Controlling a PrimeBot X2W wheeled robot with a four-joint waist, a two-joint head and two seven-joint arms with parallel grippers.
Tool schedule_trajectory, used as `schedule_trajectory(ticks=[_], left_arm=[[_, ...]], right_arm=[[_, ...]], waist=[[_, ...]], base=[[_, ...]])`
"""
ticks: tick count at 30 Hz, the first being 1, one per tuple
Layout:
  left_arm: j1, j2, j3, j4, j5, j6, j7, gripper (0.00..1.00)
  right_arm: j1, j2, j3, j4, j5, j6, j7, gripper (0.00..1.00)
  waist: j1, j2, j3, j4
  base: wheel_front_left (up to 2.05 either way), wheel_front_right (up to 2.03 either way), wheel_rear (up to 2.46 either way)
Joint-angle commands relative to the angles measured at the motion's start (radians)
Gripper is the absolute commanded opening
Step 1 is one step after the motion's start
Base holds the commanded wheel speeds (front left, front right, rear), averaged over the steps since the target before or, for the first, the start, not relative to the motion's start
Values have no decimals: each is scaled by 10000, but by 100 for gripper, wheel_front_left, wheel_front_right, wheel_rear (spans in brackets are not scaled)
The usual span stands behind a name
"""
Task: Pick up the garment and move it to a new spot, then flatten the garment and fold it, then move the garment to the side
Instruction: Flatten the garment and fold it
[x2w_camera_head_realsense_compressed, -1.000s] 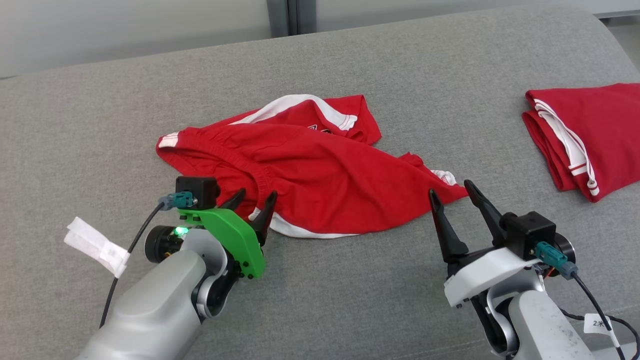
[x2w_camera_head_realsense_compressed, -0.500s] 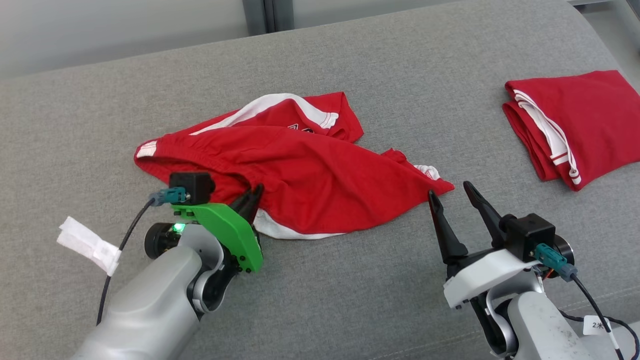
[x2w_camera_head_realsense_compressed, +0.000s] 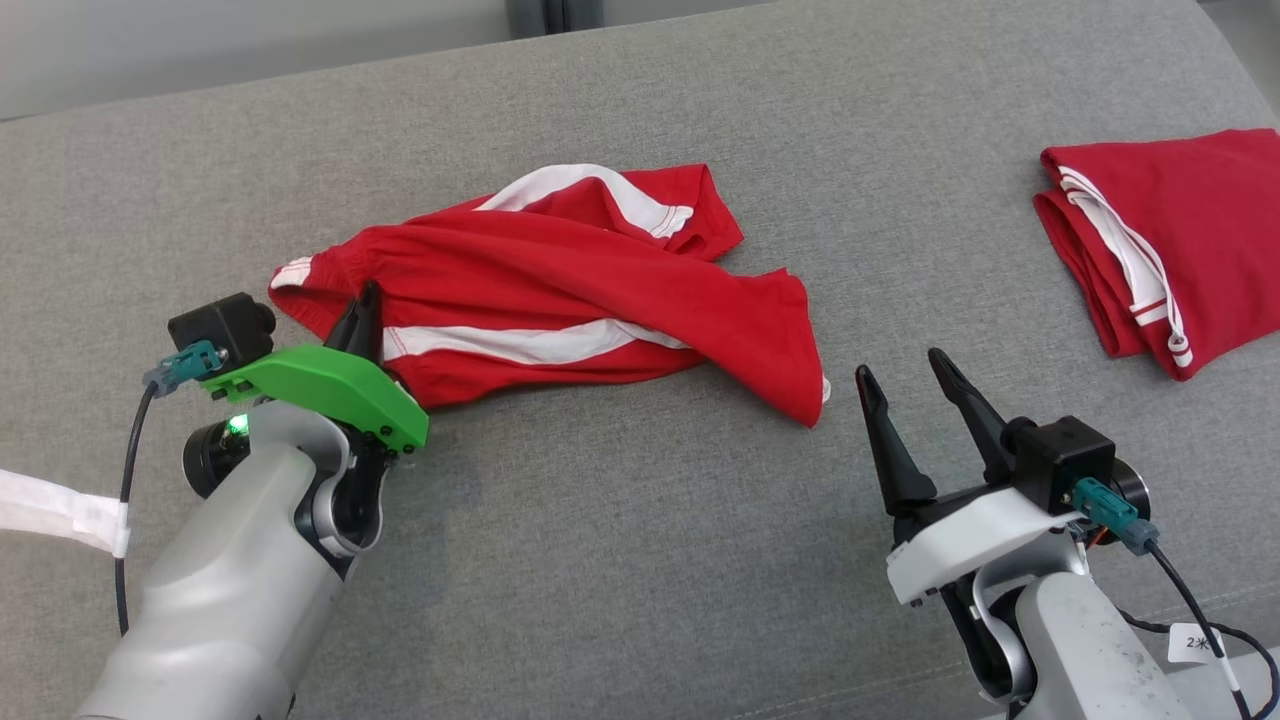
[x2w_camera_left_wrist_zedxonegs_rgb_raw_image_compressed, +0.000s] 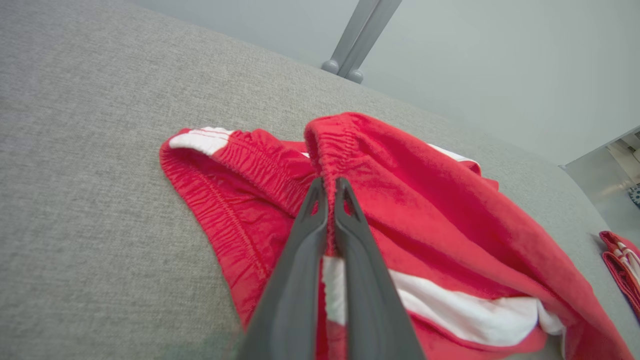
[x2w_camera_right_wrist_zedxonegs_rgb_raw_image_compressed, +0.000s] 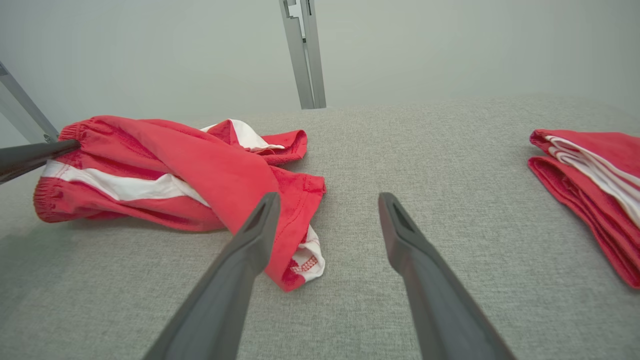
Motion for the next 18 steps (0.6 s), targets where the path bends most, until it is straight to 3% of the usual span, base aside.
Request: schedule_trajectory(ticks=[1,6,12,13,14,18], left_arm=[[133,37,56,67,72,-106,-68,0],[515,202,47,54,307,-304,-122,0],[1164,306,281,-364,612,-167,-143,0],[1224,322,339,-529,735,-193,-145,75],[1255,346,391,-689,890,-260,-147,100],[1694,387,1027,-1431,1531,-384,-141,100]], right_arm=[[-90,1,2,4,14,-16,-58,100],[-53,-12,-125,12,-31,-16,-38,100],[14,-55,-156,-31,-80,-16,43,100],[28,-57,-162,-45,-90,-16,67,100],[41,-64,-163,-53,-99,-16,88,100],[86,-105,-163,-92,-85,-16,127,100]], waist=[[0,0,24,14],[0,0,24,116],[0,0,-58,393],[0,0,-81,446],[0,0,-101,486],[0,0,-232,622]], base=[[0,0,0],[0,0,0],[0,0,0],[0,0,0],[0,0,0],[0,0,0]])
